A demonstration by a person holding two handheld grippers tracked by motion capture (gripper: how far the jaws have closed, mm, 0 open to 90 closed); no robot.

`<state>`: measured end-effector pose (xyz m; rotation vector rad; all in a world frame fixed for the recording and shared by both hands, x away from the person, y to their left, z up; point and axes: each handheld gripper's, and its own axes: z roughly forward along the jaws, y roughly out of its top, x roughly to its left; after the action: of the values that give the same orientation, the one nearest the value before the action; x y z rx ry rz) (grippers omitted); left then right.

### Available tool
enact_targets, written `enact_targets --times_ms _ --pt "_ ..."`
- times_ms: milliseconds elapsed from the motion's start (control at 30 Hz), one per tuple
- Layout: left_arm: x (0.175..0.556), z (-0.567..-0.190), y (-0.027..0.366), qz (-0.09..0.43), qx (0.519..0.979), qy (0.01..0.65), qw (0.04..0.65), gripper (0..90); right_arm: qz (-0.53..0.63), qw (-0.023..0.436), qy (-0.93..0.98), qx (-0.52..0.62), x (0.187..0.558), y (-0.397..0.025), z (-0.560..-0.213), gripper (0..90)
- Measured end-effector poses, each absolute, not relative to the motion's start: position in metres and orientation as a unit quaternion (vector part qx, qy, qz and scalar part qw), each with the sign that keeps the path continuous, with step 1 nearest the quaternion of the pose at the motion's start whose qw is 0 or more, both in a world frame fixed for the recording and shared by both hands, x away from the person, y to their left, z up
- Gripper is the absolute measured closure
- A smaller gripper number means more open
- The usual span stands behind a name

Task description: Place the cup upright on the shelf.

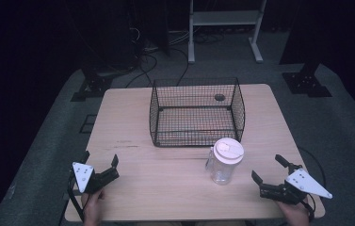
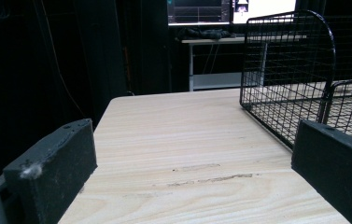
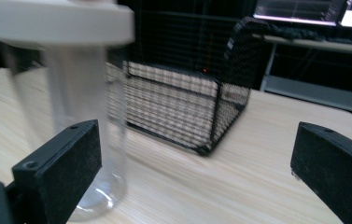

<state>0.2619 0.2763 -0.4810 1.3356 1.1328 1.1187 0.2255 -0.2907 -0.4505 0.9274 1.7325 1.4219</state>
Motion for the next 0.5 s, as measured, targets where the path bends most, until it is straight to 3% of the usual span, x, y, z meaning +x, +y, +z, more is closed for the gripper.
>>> enact_targets --times_ms 500 --pt "0.262 -0.481 0.277 0.464 0.554 0.471 0.507 0.0 0.572 0.332 0.687 0.301 0.217 -0.257 -0.430 1.1"
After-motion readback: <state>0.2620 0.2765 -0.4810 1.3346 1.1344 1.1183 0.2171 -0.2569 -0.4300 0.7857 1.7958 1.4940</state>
